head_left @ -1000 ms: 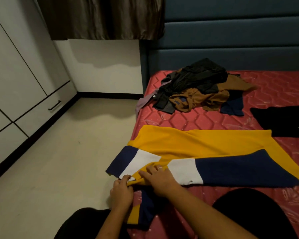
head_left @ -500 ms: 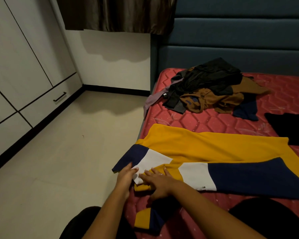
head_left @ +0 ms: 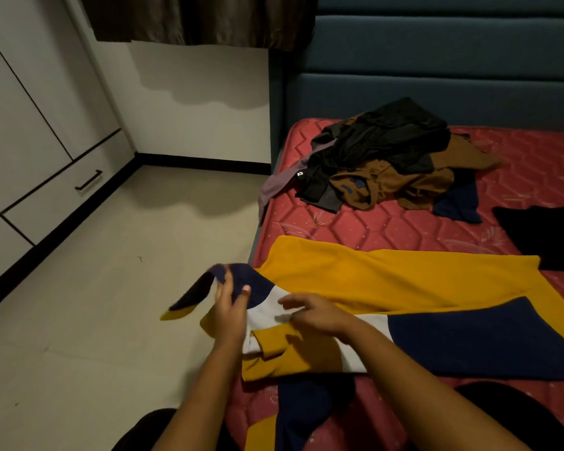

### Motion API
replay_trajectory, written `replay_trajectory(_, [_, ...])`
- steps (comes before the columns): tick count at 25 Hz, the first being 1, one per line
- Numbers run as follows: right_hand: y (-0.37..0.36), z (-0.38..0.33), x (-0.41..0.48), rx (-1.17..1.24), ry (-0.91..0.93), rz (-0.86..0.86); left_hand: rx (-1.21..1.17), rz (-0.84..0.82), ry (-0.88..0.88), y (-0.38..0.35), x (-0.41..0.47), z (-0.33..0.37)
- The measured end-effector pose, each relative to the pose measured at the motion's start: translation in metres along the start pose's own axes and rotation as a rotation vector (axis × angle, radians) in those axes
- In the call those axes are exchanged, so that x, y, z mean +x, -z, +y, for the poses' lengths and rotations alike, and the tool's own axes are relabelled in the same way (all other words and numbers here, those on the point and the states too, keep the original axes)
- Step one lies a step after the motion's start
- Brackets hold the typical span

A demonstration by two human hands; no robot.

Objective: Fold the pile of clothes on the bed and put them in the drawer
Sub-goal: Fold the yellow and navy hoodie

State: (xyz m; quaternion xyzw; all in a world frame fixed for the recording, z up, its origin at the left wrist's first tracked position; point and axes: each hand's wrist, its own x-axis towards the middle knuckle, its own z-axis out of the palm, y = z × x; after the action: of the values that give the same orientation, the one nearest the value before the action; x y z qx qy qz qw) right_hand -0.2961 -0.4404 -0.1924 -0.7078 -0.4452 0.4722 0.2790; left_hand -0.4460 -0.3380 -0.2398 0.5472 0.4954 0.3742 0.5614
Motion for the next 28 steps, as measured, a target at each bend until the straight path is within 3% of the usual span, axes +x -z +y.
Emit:
replay_trajectory(2, [0.035, -0.012, -0.006, 0.392, -0.038, 0.173, 0.425, -0.079, -0.425, -0.029, -0.03, 0.01])
replay_trajectory(4, [0.067, -0.013, -0.017, 0.634, -0.024, 0.245, 0.837, -0.237, -0.84, -0.055, -0.062, 0.012])
replay_trajectory(6, [0.095, 0.002, -0.036, 0.792, 0.014, 0.252, 1.047, -0.489, -0.976, -0.068, -0.084, 0.0])
replay_trajectory(8, [0.115, 0.028, -0.061, 0.851, -0.005, 0.298, 1.199, -0.639, -0.957, -0.074, -0.097, -0.017])
replay_trajectory(10, [0.119, 0.05, -0.083, 0.724, -0.067, 0.346, 1.311, -0.773, -0.916, -0.074, -0.108, -0.027])
replay_trajectory(12, [0.106, 0.061, -0.088, 0.336, -0.054, 0.328, 1.415, -0.794, -0.921, -0.077, -0.11, -0.024])
replay_trajectory(14, [0.076, 0.059, -0.08, -0.161, 0.128, 0.231, 1.514, -0.822, -0.87, -0.084, -0.112, -0.009])
replay_trajectory(16, [0.037, 0.048, -0.069, -0.388, 0.259, 0.123, 1.514, -0.837, -0.866, -0.089, -0.115, -0.003])
replay_trajectory(19, [0.003, 0.04, -0.053, -0.501, 0.106, 0.177, 1.418, -0.886, -0.883, -0.085, -0.121, -0.007])
replay_trajectory(22, [0.012, 0.042, -0.04, -0.555, -0.032, 0.214, 1.495, -0.943, -0.974, -0.079, -0.125, -0.019])
replay_trajectory(26, [0.062, 0.058, -0.049, -0.359, -0.026, 0.338, 1.548, -0.955, -0.931, -0.08, -0.132, -0.024])
replay_trajectory(28, [0.086, 0.069, -0.057, -0.26, -0.051, 0.522, 1.526, -0.916, -0.886, -0.081, -0.133, -0.026])
